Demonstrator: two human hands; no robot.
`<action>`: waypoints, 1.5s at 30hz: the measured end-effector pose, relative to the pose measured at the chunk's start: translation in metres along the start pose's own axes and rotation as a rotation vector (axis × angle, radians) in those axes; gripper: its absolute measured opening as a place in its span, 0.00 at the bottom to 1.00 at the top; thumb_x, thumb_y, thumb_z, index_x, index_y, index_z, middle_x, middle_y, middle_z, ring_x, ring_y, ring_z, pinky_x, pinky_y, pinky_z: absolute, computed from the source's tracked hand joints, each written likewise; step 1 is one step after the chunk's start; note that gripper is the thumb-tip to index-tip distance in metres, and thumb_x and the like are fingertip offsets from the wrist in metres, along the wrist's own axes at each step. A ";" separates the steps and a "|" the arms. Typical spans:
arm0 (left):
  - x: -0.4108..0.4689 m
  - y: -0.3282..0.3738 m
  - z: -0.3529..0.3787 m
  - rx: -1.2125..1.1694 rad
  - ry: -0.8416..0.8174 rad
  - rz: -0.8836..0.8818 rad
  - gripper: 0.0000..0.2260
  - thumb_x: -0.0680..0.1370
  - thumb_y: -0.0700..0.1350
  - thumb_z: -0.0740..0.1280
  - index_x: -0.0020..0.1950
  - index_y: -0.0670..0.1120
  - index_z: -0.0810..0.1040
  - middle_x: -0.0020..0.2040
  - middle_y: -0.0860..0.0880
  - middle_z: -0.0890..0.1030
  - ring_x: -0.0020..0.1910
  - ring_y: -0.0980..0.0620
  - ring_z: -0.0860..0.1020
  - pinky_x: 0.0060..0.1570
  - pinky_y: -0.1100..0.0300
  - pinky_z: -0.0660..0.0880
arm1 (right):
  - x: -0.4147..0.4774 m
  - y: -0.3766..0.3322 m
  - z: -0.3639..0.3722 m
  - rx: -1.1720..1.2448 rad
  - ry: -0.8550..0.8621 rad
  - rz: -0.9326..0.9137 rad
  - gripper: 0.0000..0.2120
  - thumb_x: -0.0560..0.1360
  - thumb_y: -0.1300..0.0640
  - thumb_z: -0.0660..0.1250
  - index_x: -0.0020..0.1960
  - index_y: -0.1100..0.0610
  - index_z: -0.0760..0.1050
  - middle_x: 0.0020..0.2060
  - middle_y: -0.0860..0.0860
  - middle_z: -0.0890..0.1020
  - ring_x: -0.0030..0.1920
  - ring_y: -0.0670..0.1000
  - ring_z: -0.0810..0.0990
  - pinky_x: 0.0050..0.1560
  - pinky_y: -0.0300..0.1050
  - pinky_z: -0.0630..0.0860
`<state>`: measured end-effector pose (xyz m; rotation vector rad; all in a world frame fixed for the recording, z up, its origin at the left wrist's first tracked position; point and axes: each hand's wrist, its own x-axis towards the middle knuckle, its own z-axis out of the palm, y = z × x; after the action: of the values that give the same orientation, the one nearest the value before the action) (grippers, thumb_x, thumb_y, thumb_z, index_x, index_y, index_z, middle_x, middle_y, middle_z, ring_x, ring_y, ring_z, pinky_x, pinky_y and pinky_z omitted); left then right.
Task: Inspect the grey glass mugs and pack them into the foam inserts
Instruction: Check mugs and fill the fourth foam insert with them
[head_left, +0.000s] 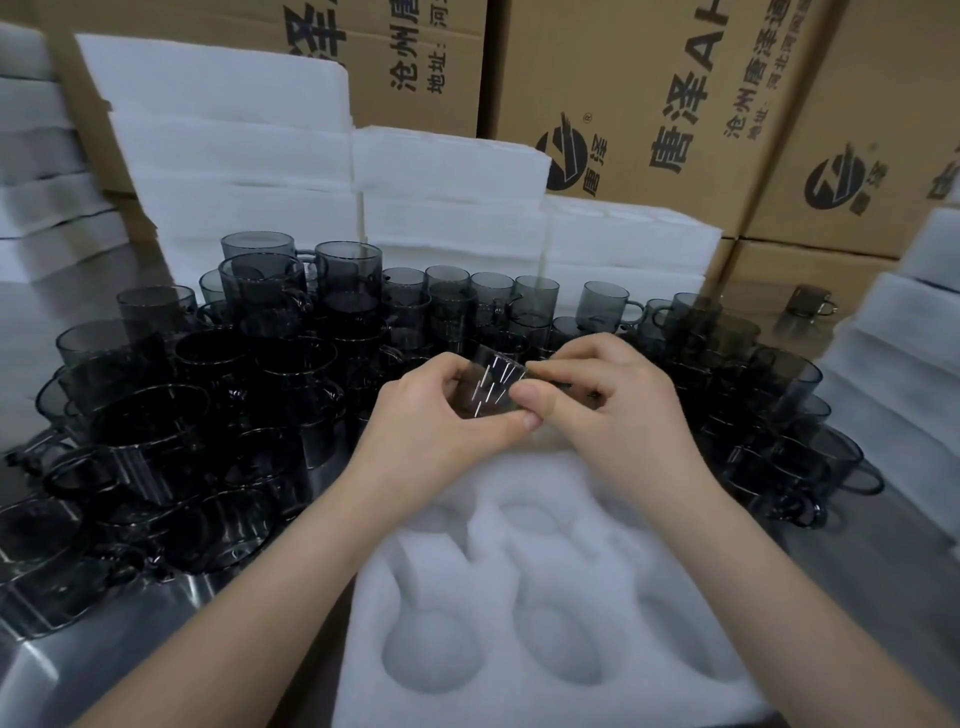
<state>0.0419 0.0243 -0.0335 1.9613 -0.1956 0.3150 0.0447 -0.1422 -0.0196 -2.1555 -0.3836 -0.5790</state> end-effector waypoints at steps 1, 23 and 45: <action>0.000 0.000 -0.001 -0.013 -0.015 0.005 0.18 0.59 0.59 0.78 0.41 0.52 0.79 0.34 0.59 0.81 0.31 0.65 0.74 0.31 0.72 0.66 | 0.000 0.000 0.000 0.034 -0.066 0.034 0.24 0.64 0.35 0.67 0.53 0.48 0.84 0.49 0.42 0.78 0.46 0.39 0.75 0.48 0.37 0.69; -0.003 -0.003 0.001 -0.071 -0.068 0.083 0.25 0.57 0.65 0.73 0.49 0.55 0.75 0.45 0.59 0.82 0.46 0.61 0.81 0.51 0.57 0.78 | -0.003 -0.003 -0.007 0.427 -0.205 -0.027 0.14 0.74 0.54 0.71 0.59 0.49 0.79 0.55 0.49 0.79 0.53 0.44 0.77 0.57 0.45 0.76; -0.006 -0.002 -0.006 -0.042 -0.047 0.277 0.30 0.64 0.38 0.80 0.60 0.58 0.75 0.53 0.63 0.79 0.57 0.54 0.77 0.61 0.57 0.73 | -0.001 0.006 -0.007 0.426 -0.384 0.005 0.12 0.77 0.54 0.60 0.37 0.56 0.74 0.33 0.44 0.76 0.37 0.47 0.73 0.43 0.45 0.73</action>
<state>0.0362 0.0310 -0.0348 1.9021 -0.5027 0.4413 0.0448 -0.1511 -0.0199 -1.8429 -0.6455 -0.0602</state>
